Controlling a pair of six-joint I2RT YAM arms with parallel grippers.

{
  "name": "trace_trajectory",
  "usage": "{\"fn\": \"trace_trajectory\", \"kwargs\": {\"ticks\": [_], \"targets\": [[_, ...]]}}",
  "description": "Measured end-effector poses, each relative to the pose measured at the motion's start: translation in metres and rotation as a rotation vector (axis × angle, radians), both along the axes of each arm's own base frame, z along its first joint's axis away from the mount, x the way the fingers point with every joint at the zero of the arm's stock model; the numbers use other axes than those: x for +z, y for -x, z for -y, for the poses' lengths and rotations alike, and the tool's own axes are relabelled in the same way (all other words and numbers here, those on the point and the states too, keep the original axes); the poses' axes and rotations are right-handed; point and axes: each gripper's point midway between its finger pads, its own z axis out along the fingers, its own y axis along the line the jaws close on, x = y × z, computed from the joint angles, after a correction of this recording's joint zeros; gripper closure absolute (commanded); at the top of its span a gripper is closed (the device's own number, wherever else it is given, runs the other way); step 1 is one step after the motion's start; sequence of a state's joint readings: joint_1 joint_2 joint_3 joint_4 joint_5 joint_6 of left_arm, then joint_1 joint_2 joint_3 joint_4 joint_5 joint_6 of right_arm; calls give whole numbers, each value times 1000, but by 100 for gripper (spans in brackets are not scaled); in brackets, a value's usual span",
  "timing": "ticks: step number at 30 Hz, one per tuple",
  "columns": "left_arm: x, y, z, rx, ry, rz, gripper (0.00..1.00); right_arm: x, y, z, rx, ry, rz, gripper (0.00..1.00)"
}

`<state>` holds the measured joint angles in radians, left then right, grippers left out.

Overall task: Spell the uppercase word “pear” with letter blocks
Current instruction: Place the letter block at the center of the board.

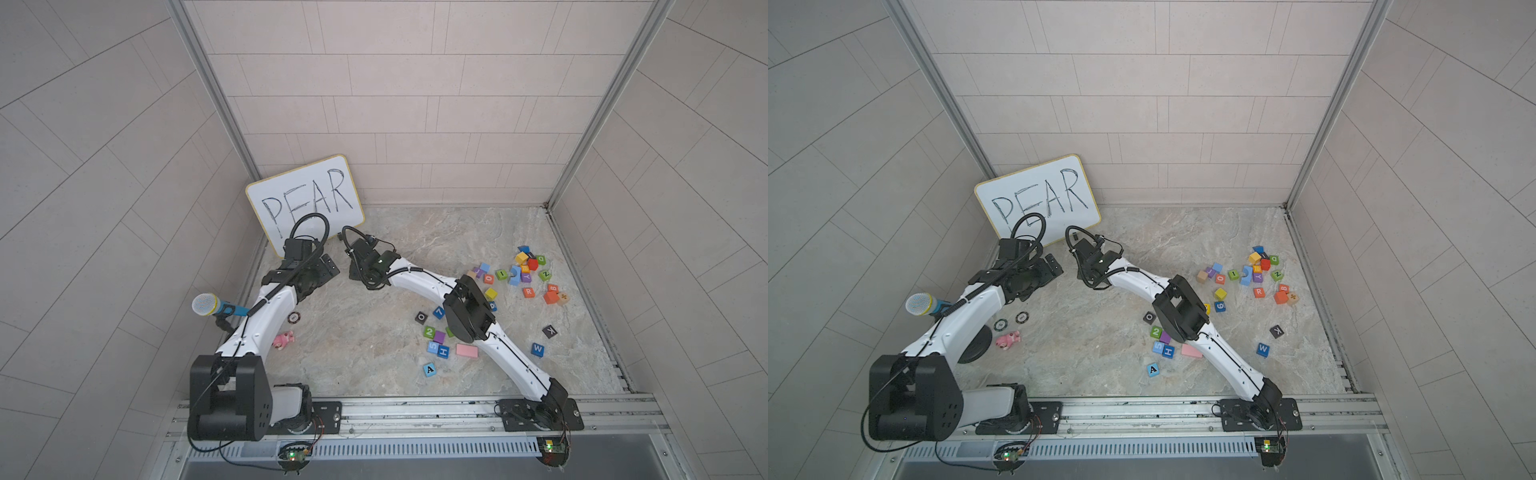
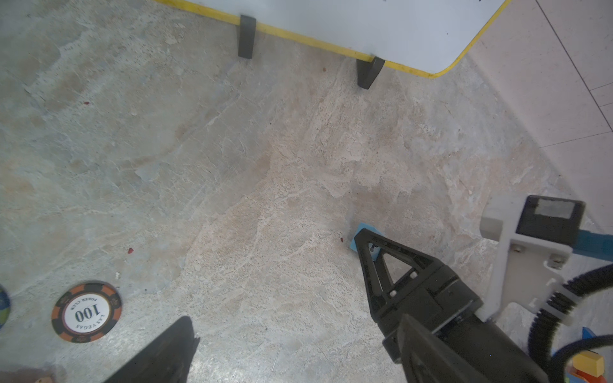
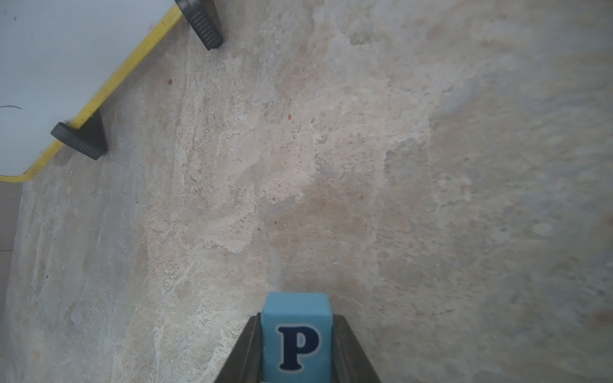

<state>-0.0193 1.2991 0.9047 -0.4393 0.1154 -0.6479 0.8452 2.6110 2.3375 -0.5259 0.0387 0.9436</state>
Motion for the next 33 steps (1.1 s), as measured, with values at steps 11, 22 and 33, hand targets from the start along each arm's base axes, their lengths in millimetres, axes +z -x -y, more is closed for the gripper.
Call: {"fn": "trace_trajectory", "kwargs": {"ticks": [11,22,33], "targets": [[-7,0,3,-22,9,-21,1,1,1,-3,14,-11,-3,60],[-16,-1,9,-58,11,-51,4,18,4,9,49,5,8,53],[-29,-54,59,-344,-55,-103,16,110,15,133,103,86,191,20]]}}
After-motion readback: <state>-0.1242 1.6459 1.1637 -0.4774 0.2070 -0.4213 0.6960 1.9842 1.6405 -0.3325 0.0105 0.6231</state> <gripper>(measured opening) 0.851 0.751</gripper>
